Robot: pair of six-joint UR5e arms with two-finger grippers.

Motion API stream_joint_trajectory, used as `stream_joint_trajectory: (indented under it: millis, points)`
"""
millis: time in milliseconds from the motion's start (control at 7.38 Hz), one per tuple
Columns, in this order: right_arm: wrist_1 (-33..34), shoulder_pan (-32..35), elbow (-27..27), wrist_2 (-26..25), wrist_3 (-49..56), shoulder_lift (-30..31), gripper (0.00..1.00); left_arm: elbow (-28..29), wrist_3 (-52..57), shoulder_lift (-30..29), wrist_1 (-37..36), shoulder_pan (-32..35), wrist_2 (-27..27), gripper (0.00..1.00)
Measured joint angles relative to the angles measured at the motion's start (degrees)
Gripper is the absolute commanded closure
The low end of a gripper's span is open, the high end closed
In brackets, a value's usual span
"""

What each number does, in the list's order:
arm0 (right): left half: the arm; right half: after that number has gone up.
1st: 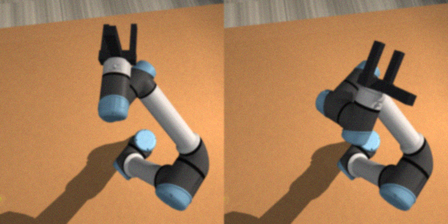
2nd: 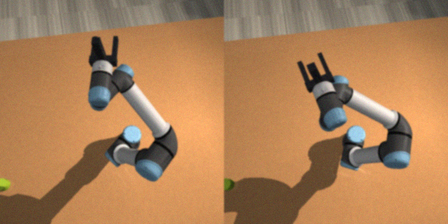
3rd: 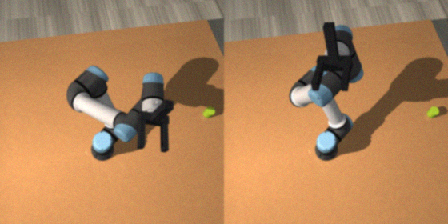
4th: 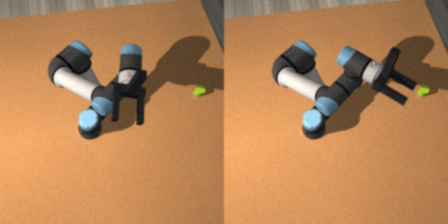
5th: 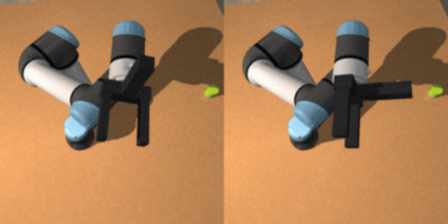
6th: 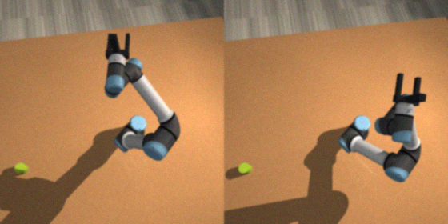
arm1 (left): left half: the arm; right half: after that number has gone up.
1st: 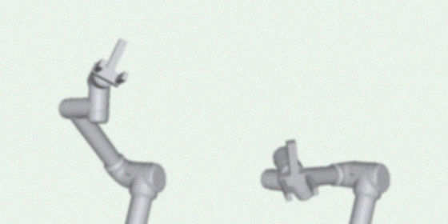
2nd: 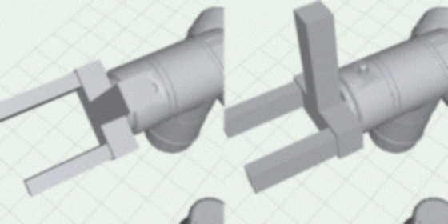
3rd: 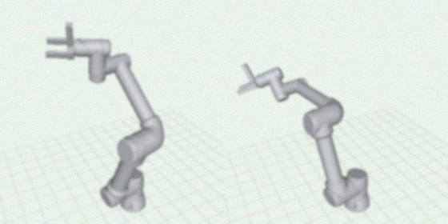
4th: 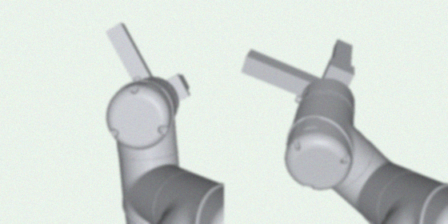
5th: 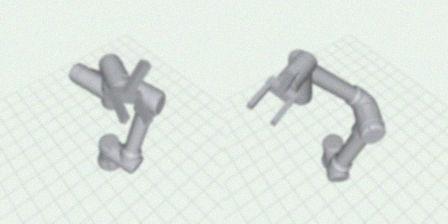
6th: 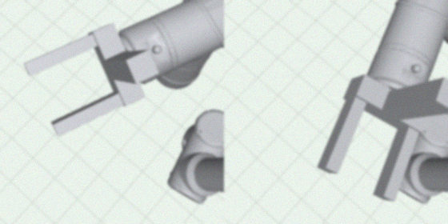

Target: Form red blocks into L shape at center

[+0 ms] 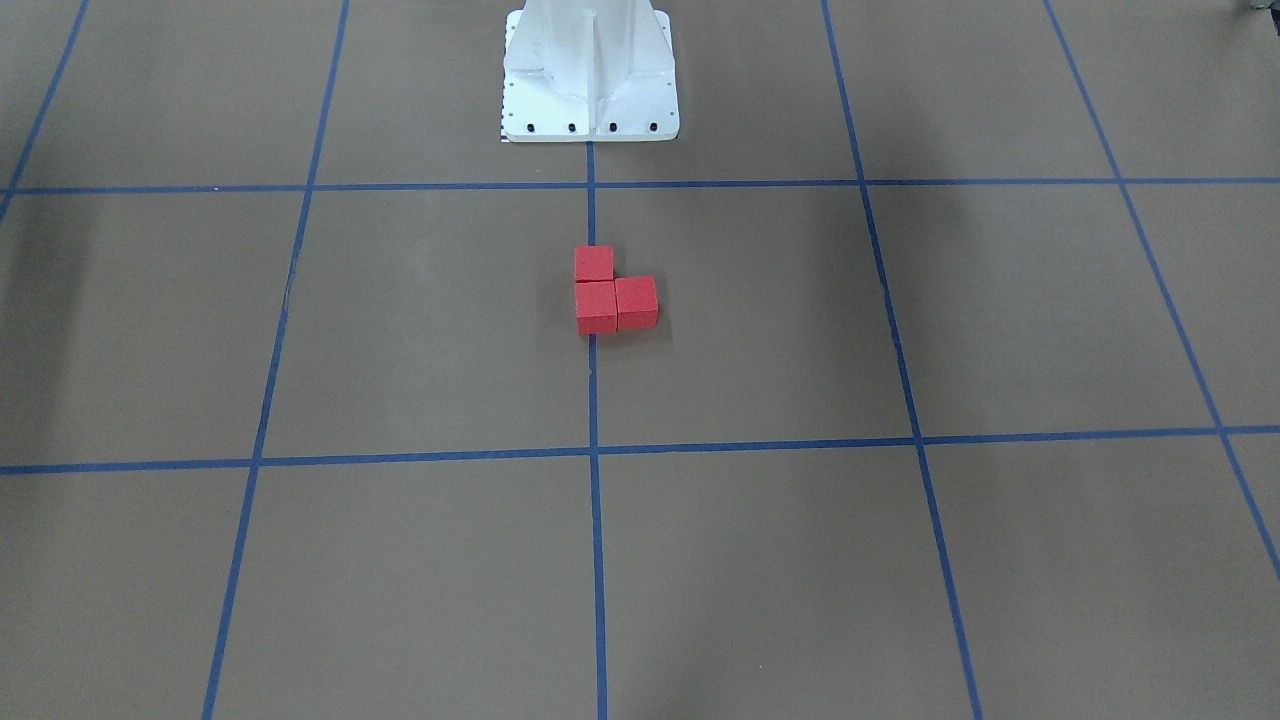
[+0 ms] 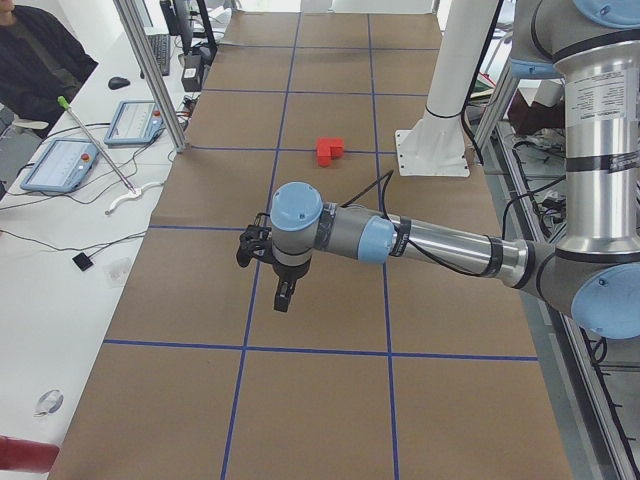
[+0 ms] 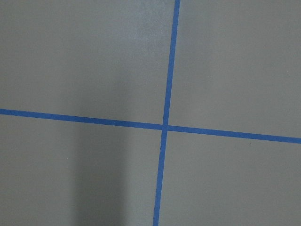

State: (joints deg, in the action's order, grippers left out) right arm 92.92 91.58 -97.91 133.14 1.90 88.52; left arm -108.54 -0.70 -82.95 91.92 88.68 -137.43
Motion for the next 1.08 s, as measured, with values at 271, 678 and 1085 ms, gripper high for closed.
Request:
stream_joint_trajectory:
  millis: [271, 678, 1085]
  points:
    - [-1.55, 0.0, 0.41, 0.04, 0.03, -0.01, 0.0, -0.45, 0.0, 0.22, -0.04, 0.0, 0.05, 0.0]
    - [-3.58, 0.0, 1.34, 0.0, -0.1, 0.14, 0.0, -0.58, 0.0, 0.29, 0.0, 0.0, 0.06, 0.0]
    - [-4.61, 0.0, 2.69, -0.09, -0.06, 0.09, 0.0, -0.73, 0.03, -0.01, 0.01, 0.0, 0.1, 0.0]
